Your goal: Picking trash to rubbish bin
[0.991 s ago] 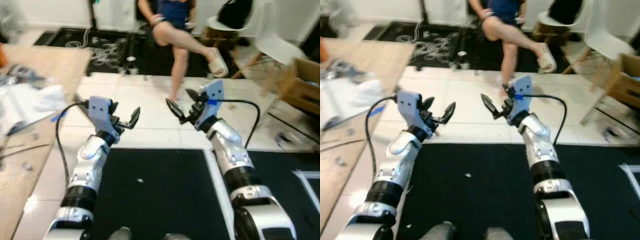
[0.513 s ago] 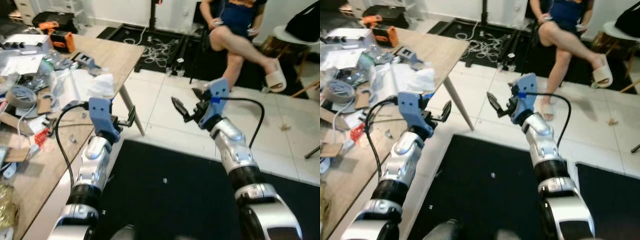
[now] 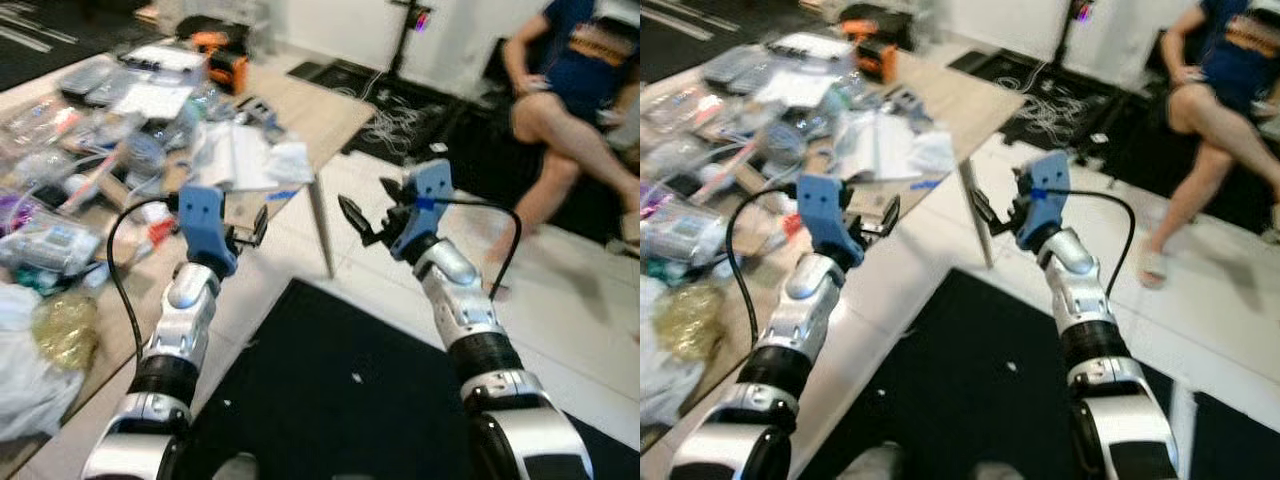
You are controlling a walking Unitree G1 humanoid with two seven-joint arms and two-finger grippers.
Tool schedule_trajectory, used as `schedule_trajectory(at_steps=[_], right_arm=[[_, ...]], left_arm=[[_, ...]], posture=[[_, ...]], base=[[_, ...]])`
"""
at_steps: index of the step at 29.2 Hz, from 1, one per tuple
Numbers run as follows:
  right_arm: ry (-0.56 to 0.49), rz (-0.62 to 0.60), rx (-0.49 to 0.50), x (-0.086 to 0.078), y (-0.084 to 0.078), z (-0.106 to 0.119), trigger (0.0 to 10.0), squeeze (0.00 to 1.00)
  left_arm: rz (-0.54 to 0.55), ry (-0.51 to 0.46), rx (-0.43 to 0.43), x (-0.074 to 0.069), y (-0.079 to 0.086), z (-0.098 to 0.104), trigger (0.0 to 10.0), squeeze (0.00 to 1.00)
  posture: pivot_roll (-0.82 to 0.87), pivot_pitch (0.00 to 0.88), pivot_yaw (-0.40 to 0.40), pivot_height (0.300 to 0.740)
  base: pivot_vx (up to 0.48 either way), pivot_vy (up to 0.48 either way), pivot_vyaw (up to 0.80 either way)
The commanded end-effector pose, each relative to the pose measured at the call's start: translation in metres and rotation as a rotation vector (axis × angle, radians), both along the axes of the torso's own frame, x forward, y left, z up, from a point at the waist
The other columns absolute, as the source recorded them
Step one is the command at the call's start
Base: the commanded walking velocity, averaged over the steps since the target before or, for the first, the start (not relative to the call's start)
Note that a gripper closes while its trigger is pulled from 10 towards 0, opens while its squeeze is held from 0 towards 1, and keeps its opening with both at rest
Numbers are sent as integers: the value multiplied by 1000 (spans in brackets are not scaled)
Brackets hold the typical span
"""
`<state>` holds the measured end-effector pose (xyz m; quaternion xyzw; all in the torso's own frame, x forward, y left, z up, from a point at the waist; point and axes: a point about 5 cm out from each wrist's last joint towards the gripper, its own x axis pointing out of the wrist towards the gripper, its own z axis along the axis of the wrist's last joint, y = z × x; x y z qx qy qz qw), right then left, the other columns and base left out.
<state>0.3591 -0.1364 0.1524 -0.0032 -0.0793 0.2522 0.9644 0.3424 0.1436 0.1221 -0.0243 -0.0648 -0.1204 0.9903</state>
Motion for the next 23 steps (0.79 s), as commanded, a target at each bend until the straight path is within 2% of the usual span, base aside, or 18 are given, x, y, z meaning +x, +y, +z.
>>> schedule_trajectory(at_steps=[1, 6, 9, 13, 15, 16, 18, 21, 22, 23], right_arm=[[6, -1, -12, -1, -3, -2, 10000, 0], [7, 10, -17, -1, -3, -2, 10000, 0], [7, 54, -45, -3, 0, -3, 10000, 0], [14, 85, -63, -4, 1, -4, 10000, 0], [24, 109, -64, -5, 0, -5, 10000, 0], [24, 109, -64, -5, 0, -5, 10000, 0], [38, 145, -66, -6, 1, -7, 10000, 0], [56, 193, -63, -9, 1, -9, 10000, 0], [56, 193, -63, -9, 1, -9, 10000, 0], [63, 209, -64, -10, 1, -10, 10000, 0]], left_arm=[[-12, 2, 18, 1, -4, -2, 10000, 0], [-3, -25, 56, 0, -3, 1, 10000, 0], [12, -64, 134, 1, 3, 9, 10000, 0], [63, -94, 283, 4, 19, 19, 10000, 0], [105, -96, 391, 6, 31, 25, 10000, 0], [105, -96, 391, 6, 31, 25, 10000, 0], [131, -107, 492, 7, 41, 33, 10000, 0], [123, -119, 625, 8, 47, 42, 10000, 0], [123, -119, 625, 8, 47, 42, 10000, 0], [106, -120, 668, 7, 47, 44, 10000, 0]], posture=[[-37, 0, -62, 740], [-41, 0, -58, 740], [-42, 0, -59, 740], [-37, 0, -61, 740], [-36, 0, -58, 740], [-36, 0, -58, 740], [-36, 0, -58, 740], [-36, 0, -58, 740], [-36, 0, -58, 740], [-37, 0, -56, 740]], base=[[0, 0, 788], [0, 0, 788], [0, 0, 788], [0, 0, 788], [0, 0, 788], [0, 0, 788], [0, 0, 788], [0, 0, 788], [0, 0, 788], [0, 0, 788]])
